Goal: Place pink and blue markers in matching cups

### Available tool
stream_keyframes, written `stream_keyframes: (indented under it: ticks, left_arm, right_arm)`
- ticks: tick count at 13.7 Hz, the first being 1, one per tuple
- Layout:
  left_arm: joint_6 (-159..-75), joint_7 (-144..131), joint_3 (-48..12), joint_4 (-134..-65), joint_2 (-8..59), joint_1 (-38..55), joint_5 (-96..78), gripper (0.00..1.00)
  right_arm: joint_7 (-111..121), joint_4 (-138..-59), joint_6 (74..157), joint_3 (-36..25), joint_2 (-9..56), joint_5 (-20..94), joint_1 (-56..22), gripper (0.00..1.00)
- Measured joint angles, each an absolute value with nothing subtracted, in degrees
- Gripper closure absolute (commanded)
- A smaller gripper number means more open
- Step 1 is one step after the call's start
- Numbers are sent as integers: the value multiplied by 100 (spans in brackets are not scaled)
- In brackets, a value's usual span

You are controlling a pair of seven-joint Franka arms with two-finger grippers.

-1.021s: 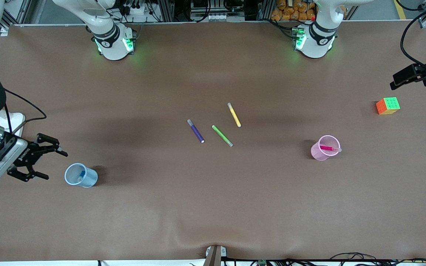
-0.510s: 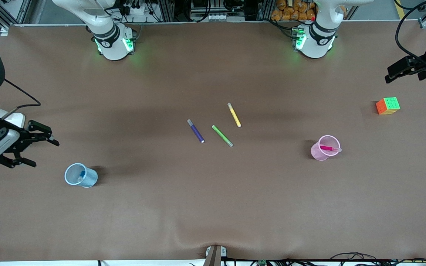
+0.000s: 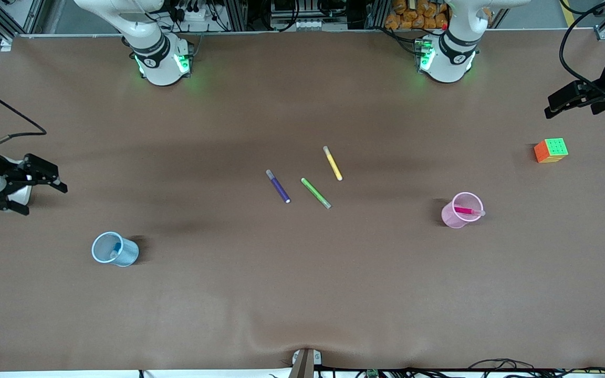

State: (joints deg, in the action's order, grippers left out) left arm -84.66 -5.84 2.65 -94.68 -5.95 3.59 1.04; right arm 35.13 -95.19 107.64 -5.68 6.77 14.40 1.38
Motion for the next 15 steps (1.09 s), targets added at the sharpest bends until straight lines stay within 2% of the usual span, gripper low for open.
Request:
stream_keyframes:
  ticks: [6, 12, 15]
  left_arm:
    - [-8621, -584, 195, -9656, -730, 360, 104, 0]
    - [-8623, -586, 56, -9845, -920, 371, 103, 0]
    - [-8623, -596, -17, -9855, -920, 378, 103, 0]
  right_arm:
    - [1940, -9516, 10317, -559, 282, 894, 137, 0]
    - [-253, -9513, 9220, -242, -211, 347, 136, 0]
    - [-479, -9508, 9041, -252, -287, 314, 138, 0]
